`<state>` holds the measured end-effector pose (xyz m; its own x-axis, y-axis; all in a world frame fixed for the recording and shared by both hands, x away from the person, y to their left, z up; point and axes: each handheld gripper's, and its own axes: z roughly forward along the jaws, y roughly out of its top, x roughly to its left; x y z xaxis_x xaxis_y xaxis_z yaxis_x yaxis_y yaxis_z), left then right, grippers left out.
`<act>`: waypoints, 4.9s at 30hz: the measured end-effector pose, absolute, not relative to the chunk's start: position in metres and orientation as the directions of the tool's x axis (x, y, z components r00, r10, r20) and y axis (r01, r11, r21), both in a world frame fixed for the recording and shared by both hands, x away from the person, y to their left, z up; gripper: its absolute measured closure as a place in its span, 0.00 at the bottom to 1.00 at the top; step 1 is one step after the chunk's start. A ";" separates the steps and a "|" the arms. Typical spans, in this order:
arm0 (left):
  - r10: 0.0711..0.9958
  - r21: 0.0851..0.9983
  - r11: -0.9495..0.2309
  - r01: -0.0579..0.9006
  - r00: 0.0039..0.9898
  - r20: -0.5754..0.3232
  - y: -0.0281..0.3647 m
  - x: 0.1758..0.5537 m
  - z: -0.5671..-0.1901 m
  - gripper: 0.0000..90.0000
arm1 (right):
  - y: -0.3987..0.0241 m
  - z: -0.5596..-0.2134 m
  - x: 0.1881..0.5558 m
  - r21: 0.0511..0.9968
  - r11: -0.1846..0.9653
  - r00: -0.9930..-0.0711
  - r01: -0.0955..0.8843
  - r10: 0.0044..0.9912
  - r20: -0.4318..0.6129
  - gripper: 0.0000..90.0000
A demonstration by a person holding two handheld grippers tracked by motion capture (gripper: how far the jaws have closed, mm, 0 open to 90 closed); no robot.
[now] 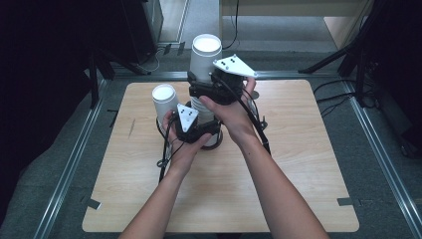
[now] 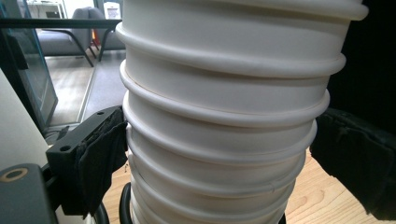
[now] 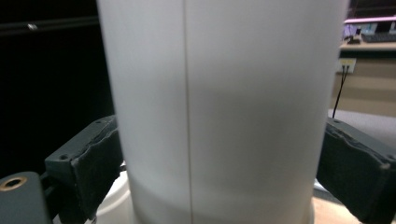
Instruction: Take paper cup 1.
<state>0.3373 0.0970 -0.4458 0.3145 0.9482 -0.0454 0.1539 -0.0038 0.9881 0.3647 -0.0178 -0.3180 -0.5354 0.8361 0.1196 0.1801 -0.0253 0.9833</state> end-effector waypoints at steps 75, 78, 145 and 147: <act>0.942 0.997 -0.015 0.079 0.335 -0.012 0.098 0.324 -0.425 0.00 | -0.023 -0.278 0.356 0.994 -0.075 -0.541 0.075 0.835 0.104 0.24; 0.943 0.997 -0.016 0.080 0.333 -0.011 0.097 0.325 -0.424 0.00 | -0.024 -0.276 0.355 0.993 -0.091 -0.541 0.072 0.833 0.115 0.24; 0.935 1.000 -0.015 0.022 0.354 0.006 0.100 0.336 -0.383 0.07 | -0.036 -0.301 0.362 0.986 -0.003 -0.622 0.164 0.776 0.106 0.15; 0.934 1.000 -0.013 0.020 0.357 0.005 0.100 0.336 -0.383 0.07 | -0.037 -0.303 0.364 0.984 -0.005 -0.631 0.176 0.767 0.117 0.14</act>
<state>0.3363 0.1002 -0.3830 0.3565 0.9343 0.0053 0.0204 -0.0135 0.9997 0.3642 -0.0374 -0.3027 -0.6312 0.7668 0.1169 0.1762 -0.0051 0.9843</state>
